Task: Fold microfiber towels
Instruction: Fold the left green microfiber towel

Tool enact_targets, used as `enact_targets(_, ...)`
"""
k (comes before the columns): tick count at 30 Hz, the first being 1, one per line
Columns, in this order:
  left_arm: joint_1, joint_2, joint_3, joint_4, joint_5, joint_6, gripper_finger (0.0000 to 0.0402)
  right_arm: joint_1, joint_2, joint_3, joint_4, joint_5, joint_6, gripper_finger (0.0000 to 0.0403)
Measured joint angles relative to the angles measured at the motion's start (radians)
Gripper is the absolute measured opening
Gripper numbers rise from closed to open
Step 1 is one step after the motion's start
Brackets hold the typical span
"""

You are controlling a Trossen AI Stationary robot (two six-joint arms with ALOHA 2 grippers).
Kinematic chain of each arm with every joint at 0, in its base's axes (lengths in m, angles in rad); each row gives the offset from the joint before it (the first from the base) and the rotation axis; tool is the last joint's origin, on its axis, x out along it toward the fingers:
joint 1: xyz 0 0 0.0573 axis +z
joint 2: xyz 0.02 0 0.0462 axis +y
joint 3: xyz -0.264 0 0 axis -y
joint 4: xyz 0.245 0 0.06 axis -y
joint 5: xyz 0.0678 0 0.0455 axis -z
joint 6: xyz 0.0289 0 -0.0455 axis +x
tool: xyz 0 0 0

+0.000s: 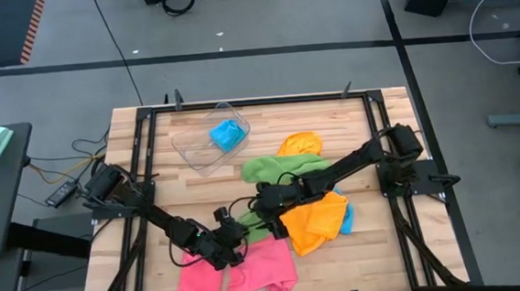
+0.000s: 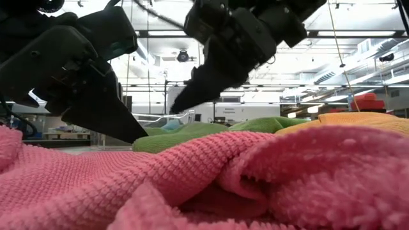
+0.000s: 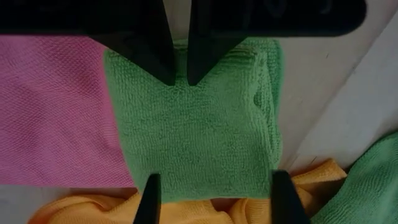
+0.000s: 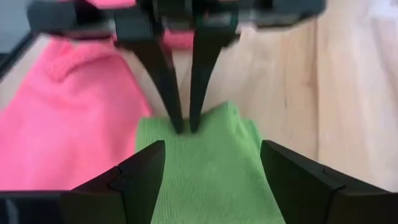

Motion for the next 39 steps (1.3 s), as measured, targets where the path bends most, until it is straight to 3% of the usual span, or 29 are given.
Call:
enact_targets(14, 0.0, 0.0, 0.001, -0.004, -0.001, -0.024, 0.008, 0.005, 0.045, -0.105, 0.126, 0.014, 0.046, 0.0273)
enact_targets(25, -0.013, -0.003, 0.001, -0.001, 0.015, -0.026, 0.0103, 0.041, -0.017, -0.054, 0.083, 0.004, 0.01, 0.0273)
enact_targets(35, -0.026, -0.152, 0.001, -0.037, 0.058, 0.041, 0.008, 0.05, -0.015, -0.071, 0.063, 0.032, 0.025, 0.0273)
enact_targets(39, 0.051, -0.19, 0.001, -0.106, 0.091, -0.001, 0.0087, 0.054, -0.027, -0.071, 0.014, 0.03, 0.041, 0.0273)
